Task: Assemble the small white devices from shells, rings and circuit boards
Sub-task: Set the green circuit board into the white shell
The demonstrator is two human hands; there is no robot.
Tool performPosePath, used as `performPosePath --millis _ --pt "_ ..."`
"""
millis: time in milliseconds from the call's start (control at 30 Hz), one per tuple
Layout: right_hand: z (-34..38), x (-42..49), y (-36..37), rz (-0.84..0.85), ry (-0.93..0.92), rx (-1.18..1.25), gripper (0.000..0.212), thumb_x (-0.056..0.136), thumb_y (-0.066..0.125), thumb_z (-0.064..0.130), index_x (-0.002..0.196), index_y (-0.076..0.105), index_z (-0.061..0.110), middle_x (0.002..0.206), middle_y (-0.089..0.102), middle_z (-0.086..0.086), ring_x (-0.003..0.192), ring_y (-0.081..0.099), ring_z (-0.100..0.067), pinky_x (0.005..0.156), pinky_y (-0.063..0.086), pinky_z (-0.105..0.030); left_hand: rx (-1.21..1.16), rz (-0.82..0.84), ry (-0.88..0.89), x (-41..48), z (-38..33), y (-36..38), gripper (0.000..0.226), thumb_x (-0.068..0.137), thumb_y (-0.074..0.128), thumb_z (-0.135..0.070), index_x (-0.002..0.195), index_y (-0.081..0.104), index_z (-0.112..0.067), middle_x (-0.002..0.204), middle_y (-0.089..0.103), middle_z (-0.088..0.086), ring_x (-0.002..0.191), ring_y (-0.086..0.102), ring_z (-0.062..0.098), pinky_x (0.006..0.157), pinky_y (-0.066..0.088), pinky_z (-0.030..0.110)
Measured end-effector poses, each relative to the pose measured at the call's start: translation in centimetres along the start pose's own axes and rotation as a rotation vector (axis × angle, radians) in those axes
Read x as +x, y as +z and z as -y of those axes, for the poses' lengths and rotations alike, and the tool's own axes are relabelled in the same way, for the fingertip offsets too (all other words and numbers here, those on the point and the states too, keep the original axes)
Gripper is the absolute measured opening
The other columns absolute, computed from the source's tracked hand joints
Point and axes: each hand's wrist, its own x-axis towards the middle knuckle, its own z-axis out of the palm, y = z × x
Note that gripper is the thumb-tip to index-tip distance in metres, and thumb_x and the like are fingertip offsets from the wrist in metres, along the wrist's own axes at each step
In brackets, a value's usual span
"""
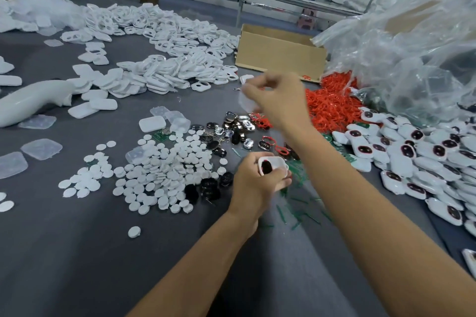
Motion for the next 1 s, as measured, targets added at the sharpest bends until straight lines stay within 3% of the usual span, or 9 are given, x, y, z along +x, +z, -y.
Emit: performPosePath --millis 100,200,267,433,567,700,767,867,1000 --pt "-1.3 -4.8 -4.1 -0.185 0.003 0.04 0.006 0.076 0.076 0.024 0.07 0.075 0.021 0.074 0.072 0.009 0.068 0.065 -0.007 0.07 0.054 -0.035 0.014 0.007 0.043 0.2 0.3 -0.2 0.035 0.08 0.072 0.006 0.102 0.055 -0.015 0.112 0.066 0.026 0.09 0.065 0.025 0.055 0.043 0.017" --pt "-3.0 -8.4 -5.5 -0.21 0.012 -0.02 0.009 0.076 0.077 0.021 0.068 0.074 0.024 0.062 0.066 0.015 0.055 0.051 0.002 0.059 0.039 -0.017 0.024 0.036 0.067 0.3 0.5 -0.3 0.043 0.077 0.075 0.007 0.11 0.056 -0.013 0.106 0.069 0.019 0.081 0.06 0.015 0.055 0.044 0.014" --pt "-4.0 -9.5 -5.2 -0.199 0.035 -0.056 0.011 0.077 0.077 0.018 0.067 0.074 0.023 0.054 0.061 0.019 0.05 0.049 0.003 0.054 0.033 -0.011 0.026 0.043 0.066 0.2 0.4 -0.3 0.044 0.077 0.073 0.01 0.111 0.056 -0.011 0.102 0.069 0.014 0.08 0.062 0.013 0.064 0.05 0.017" --pt "-4.5 -9.8 -4.6 -0.213 -0.054 -0.27 0.004 0.078 0.074 0.021 0.074 0.074 0.02 0.066 0.065 0.006 0.069 0.057 -0.017 0.066 0.045 -0.036 0.011 0.068 0.083 0.2 0.4 -0.4 0.042 0.078 0.066 0.017 0.11 0.057 -0.008 0.094 0.068 0.007 0.075 0.064 0.008 0.069 0.054 0.019" --pt "-4.0 -10.8 -3.5 -0.158 -0.141 -0.422 0.006 0.081 0.071 0.023 0.079 0.072 0.018 0.073 0.063 0.002 0.081 0.052 -0.023 0.066 0.042 -0.038 0.06 0.086 0.128 0.0 0.3 -0.4 0.039 0.08 0.067 0.016 0.111 0.059 -0.006 0.098 0.07 0.011 0.084 0.064 0.017 0.071 0.053 0.026" --pt "-3.7 -10.9 -2.7 -0.004 -0.085 -0.391 0.019 0.088 0.062 0.037 0.085 0.073 0.022 0.078 0.066 0.006 0.085 0.054 -0.018 0.072 0.044 -0.037 0.099 0.063 0.124 -0.1 0.3 -0.4 0.029 0.088 0.062 0.008 0.113 0.06 -0.006 0.102 0.071 0.014 0.089 0.067 0.025 0.075 0.055 0.041" --pt "-3.9 -10.8 -2.9 -0.018 -0.07 -0.262 0.022 0.093 0.057 0.035 0.086 0.073 0.021 0.078 0.07 0.004 0.078 0.059 -0.019 0.07 0.046 -0.037 0.086 0.06 0.108 0.0 0.3 -0.4 0.035 0.084 0.065 0.012 0.114 0.06 -0.006 0.104 0.071 0.014 0.091 0.068 0.023 0.076 0.057 0.036" --pt "-4.8 -10.2 -4.1 -0.132 -0.049 -0.155 0.015 0.092 0.058 0.017 0.092 0.073 0.019 0.075 0.068 0.008 0.067 0.058 -0.012 0.065 0.045 -0.03 0.052 0.058 0.1 0.1 0.2 -0.4 0.045 0.076 0.071 0.015 0.11 0.06 -0.011 0.1 0.07 0.006 0.078 0.066 0.007 0.066 0.054 0.017" --pt "-6.0 -9.8 -5.3 -0.064 -0.004 -0.182 0.016 0.08 0.068 0.008 0.085 0.074 0.022 0.078 0.068 0.013 0.067 0.056 0.001 0.066 0.042 -0.017 0.037 0.052 0.09 0.0 0.2 -0.4 0.044 0.073 0.075 0.011 0.104 0.063 -0.017 0.099 0.07 0.003 0.084 0.065 0.008 0.077 0.055 0.022"
